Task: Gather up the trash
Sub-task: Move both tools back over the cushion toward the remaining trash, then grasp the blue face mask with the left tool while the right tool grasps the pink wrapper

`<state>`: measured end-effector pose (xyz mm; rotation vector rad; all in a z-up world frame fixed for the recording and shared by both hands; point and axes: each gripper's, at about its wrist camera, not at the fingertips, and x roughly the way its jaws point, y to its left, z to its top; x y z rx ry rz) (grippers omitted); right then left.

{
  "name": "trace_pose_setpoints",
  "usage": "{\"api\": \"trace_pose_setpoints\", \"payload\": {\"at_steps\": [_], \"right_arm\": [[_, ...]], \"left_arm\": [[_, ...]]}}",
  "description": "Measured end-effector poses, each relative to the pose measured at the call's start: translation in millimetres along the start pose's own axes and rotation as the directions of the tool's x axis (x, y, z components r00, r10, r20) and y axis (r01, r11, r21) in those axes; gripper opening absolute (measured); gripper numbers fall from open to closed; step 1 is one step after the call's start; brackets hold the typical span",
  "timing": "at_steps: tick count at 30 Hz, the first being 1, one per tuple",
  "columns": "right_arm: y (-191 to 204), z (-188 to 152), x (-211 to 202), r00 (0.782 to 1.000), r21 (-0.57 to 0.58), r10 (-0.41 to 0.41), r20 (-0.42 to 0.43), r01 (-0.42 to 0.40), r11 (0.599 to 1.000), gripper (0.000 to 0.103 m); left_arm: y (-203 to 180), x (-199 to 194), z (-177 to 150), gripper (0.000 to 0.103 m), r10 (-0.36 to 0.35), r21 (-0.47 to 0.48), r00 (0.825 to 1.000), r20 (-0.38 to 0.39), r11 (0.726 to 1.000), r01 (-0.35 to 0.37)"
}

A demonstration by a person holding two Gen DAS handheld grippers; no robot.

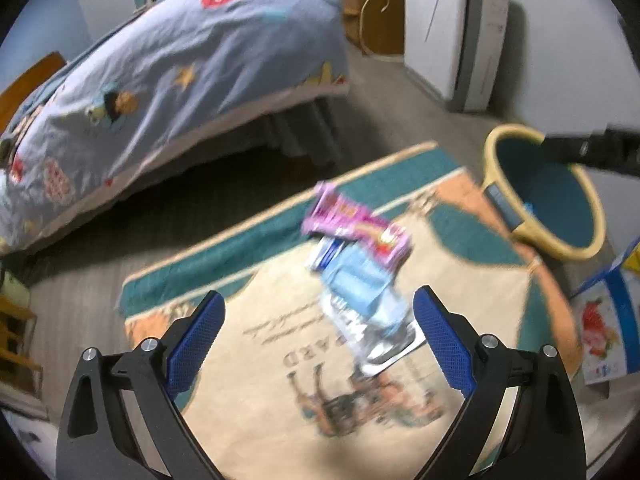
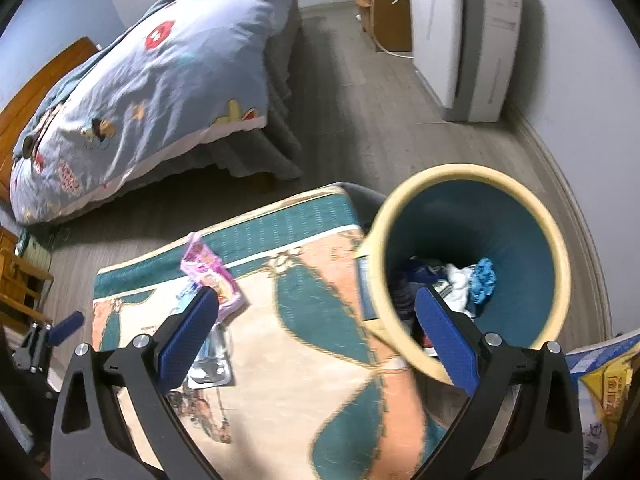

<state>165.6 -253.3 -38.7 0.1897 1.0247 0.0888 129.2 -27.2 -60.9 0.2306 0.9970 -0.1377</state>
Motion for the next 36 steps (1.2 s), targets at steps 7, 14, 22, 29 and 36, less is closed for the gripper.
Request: {"api": "trace_pose_setpoints", "payload": {"at_steps": [7,14,22,29,36], "right_arm": [[36.3,3.4,30.9,0.998,-0.06,0.004,-0.065,-0.008,0.998,0.097],[58.2,13.2,61.6,0.994,-0.067,0.022,-0.11,-0.03,0.997,0.097],[56.2,21.3,91.6,0.986,-0.071,-0.002,-0.164,-0.009,0.997,0.097],[58.9,19.2,112.9,0.975,-0.099,-0.01,-0.221,-0.013,0.995,0.097],[80.6,14.6,126.3,0.969,-0.189,0.009,-0.246,-0.057,0.98,0.096]], "left_arm": [[23.0,16.9,-12.4,0.094,0.009,0.007,0.999,-0.049,1.0,-0.009],[20.1,42.0,-4.4,0.094,-0.04,0.01,0.996,-0.079,0.999,0.041],[-5.0,68.1,5.0,0.094,-0.122,0.066,0.985,-0.126,0.989,0.131],[-13.2,82.4,9.2,0.079,-0.208,0.075,0.962,-0.175,0.972,0.224],[-1.2,96.7,3.7,0.022,-0.269,0.042,0.928,-0.257,0.956,0.289]]}}
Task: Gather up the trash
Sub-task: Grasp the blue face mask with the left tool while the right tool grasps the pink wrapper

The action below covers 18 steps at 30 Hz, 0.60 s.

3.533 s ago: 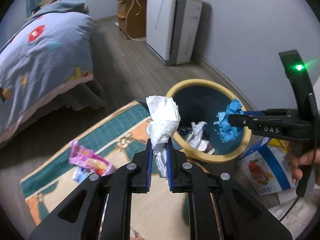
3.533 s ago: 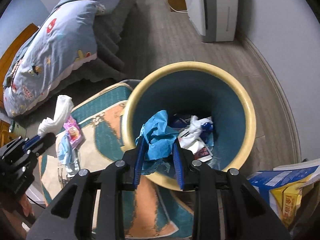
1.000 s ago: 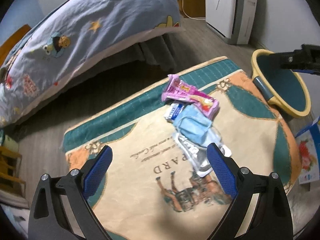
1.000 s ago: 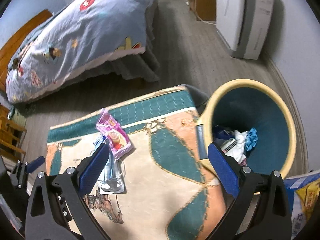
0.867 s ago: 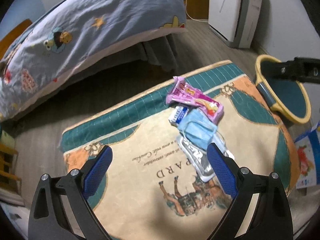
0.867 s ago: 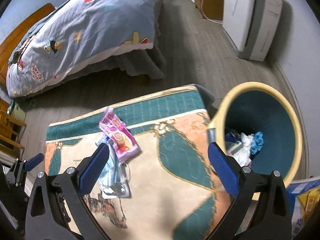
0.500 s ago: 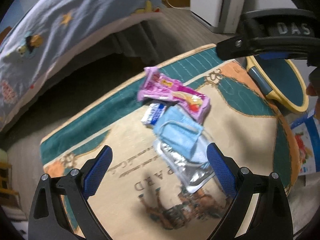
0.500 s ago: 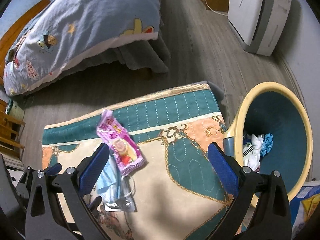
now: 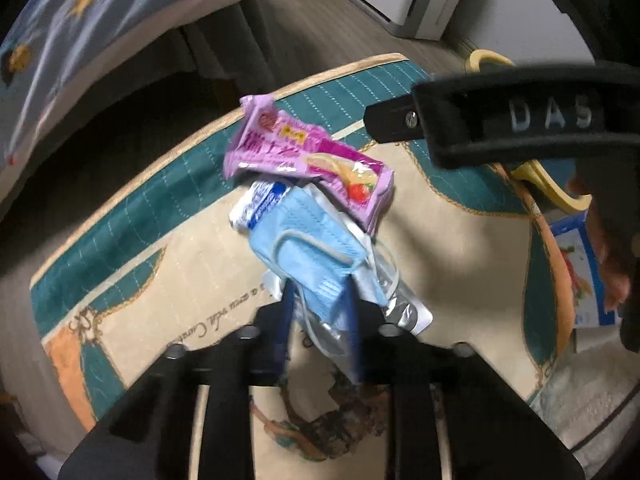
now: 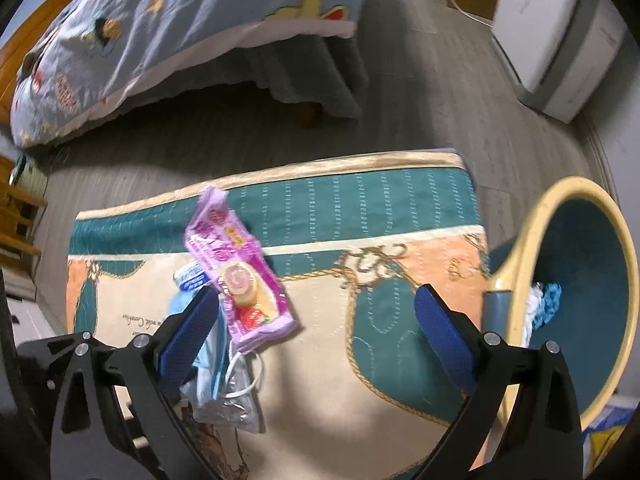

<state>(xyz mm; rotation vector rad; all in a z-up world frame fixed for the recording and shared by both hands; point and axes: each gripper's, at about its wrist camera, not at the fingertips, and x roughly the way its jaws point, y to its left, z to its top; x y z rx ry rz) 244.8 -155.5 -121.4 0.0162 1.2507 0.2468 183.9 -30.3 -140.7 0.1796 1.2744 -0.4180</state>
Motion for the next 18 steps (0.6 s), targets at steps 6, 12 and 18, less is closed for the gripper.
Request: {"api": "trace_pose_setpoints", "payload": {"at_steps": [6,12,18], "right_arm": [[17.5,2.9,16.3,0.999,-0.053,0.02,-0.032,-0.022,0.998,0.09],[26.6,1.9,38.5,0.991,-0.033,0.084,-0.103,-0.088,0.996,0.072],[31.0,-2.5,45.6,0.98,-0.008,0.125,-0.158,-0.128,0.992,0.029]], "left_arm": [[21.2,-9.0,-5.1,0.017,0.023,-0.034,1.0,-0.005,0.999,-0.023],[41.3,-13.1,-9.2,0.017,0.034,-0.093,0.999,-0.008,0.995,-0.035],[43.2,-25.6,-8.2,0.017,0.041,-0.092,0.999,0.015,0.995,-0.04]]}}
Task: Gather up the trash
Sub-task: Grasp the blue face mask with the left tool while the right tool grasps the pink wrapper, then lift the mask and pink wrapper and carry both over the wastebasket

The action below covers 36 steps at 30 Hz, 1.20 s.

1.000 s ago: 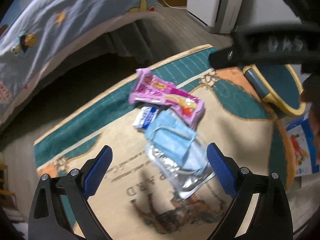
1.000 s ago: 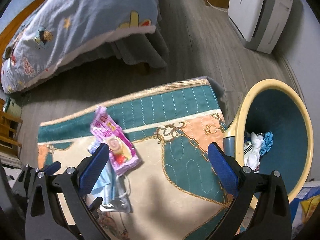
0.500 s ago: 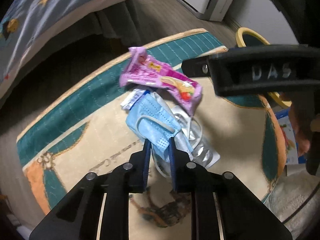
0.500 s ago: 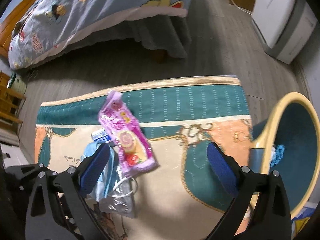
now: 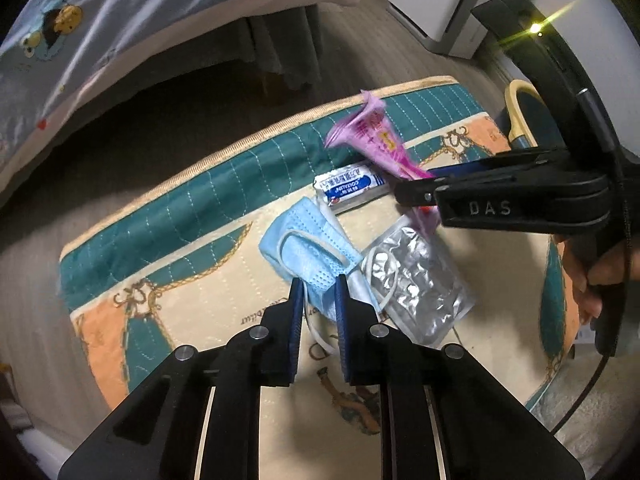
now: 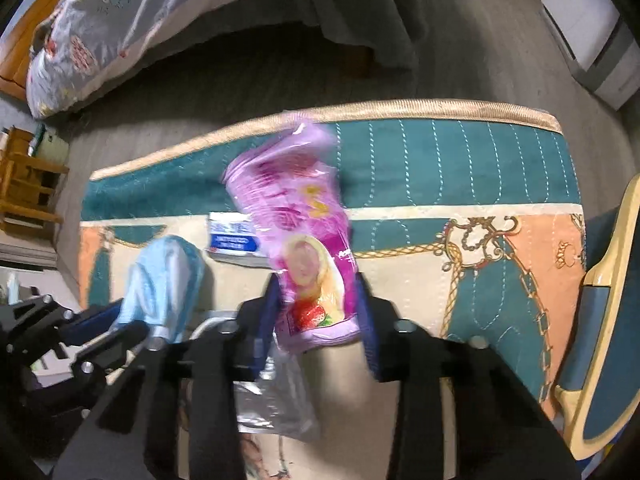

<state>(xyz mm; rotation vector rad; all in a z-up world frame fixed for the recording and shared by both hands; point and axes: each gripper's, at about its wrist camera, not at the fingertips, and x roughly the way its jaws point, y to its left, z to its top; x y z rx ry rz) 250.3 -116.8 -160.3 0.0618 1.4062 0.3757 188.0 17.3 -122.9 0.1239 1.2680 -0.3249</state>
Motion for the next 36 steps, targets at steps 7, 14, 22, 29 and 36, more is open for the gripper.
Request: {"api": "trace_pose_setpoints", "payload": {"at_steps": [7,14,22,29,36], "right_arm": [[-4.5,-6.8,-27.4,0.997,0.022,0.029,0.069,-0.031,0.999,0.022],[-14.4,-15.3,-61.5,0.988,0.053,0.039,0.148,-0.047,0.998,0.022],[-35.8,-33.7,-91.7,0.98,0.079,0.03,0.199,-0.046,0.996,0.022],[-61.5,-47.8,-112.2,0.974,0.109,0.011,0.228,-0.037,0.993,0.022],[-106.3,-60.0,-136.4,0.965,0.173,-0.026,0.261,-0.02,0.985,0.022]], "left_arm": [[-9.0,-22.4,-3.9,0.015,0.021,0.02,0.999,0.047,1.0,-0.022],[-30.7,-47.6,-7.5,0.015,0.087,0.076,0.987,0.135,0.992,-0.098],[-46.3,-63.0,-6.8,0.015,0.102,0.081,0.976,0.191,0.99,-0.119],[-66.1,-69.4,1.0,0.015,0.096,0.08,0.969,0.227,0.99,-0.117],[-113.6,-67.6,18.1,0.015,0.052,0.143,0.962,0.266,0.985,-0.093]]}}
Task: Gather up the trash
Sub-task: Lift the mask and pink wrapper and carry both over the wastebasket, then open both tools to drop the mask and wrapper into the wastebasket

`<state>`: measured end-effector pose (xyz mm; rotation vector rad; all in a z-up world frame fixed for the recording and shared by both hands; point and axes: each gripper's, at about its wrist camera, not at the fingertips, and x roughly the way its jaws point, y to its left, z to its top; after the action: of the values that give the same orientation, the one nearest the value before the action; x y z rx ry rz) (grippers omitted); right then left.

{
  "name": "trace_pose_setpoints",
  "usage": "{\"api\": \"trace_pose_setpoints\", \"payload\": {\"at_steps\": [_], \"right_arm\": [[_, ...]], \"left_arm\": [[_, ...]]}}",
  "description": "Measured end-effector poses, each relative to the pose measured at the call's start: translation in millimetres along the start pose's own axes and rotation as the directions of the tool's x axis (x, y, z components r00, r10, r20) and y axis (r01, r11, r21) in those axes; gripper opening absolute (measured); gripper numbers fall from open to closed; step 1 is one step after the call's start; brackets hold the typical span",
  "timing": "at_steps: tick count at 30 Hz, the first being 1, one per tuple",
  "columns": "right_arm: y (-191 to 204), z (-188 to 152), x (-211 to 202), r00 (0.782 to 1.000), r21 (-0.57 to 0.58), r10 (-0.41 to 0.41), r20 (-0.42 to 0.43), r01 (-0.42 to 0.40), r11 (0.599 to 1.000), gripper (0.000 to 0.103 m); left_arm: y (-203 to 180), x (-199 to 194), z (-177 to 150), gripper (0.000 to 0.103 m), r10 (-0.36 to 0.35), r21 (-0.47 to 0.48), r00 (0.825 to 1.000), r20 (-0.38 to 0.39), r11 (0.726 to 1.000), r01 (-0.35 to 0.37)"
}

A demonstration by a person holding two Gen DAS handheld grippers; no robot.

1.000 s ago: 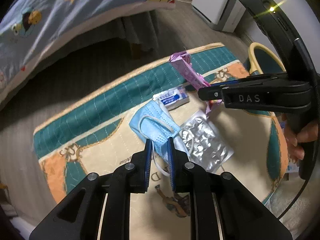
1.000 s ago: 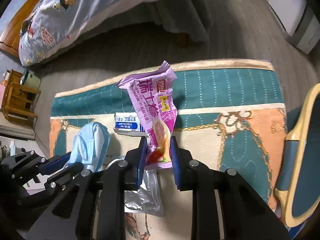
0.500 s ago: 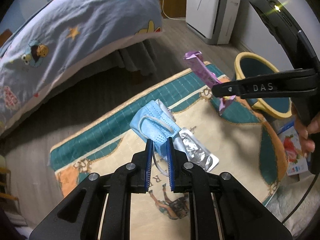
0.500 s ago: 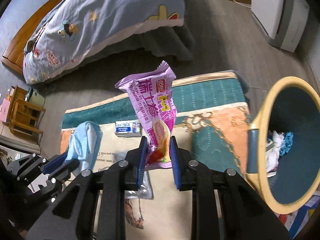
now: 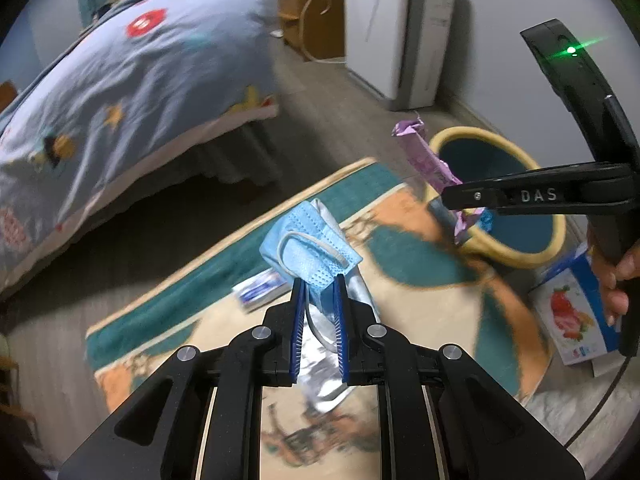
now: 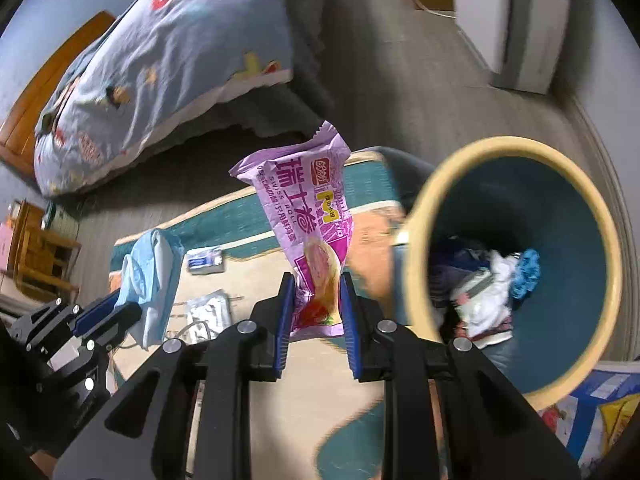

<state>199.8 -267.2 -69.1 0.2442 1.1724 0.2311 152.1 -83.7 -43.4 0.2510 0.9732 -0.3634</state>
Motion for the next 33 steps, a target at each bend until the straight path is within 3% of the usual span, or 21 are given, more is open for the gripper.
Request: {"api": "trace_pose_setpoints", "payload": {"at_steps": [8,16,24,30,33], "right_arm": [[-71.7,-3.0,-19.5,0.998,0.121,-0.059,0.017,0.057,0.991,0.022],[-136.9,-14.7,-24.3,0.992,0.245,-0.123,-0.018,0.124,0.962,0.022],[-163.6,-21.6,-28.0,0.989,0.306,-0.149,-0.019,0.148,0.94,0.023],[-175.2,-22.2,-38.6,0.983,0.342,-0.18,0.025,0.16,0.926,0.023],[-181.1,-23.8,-44.9,0.979,0.361,-0.199,0.049,0.169,0.917,0.025]], "left_arm": [[-65.4,14.7,26.9,0.015,-0.08,0.083,0.996,0.034,0.994,0.077],[-125.6,32.8,40.3,0.015,-0.166,0.152,0.985,0.039,0.976,0.158],[-153.1,64.0,46.0,0.015,-0.19,0.157,0.982,-0.003,0.969,0.188],[-155.8,56.1,57.7,0.015,-0.205,0.116,0.975,0.09,0.974,0.194],[-155.1,53.6,61.4,0.02,-0.22,0.095,0.968,0.118,0.973,0.209]]}}
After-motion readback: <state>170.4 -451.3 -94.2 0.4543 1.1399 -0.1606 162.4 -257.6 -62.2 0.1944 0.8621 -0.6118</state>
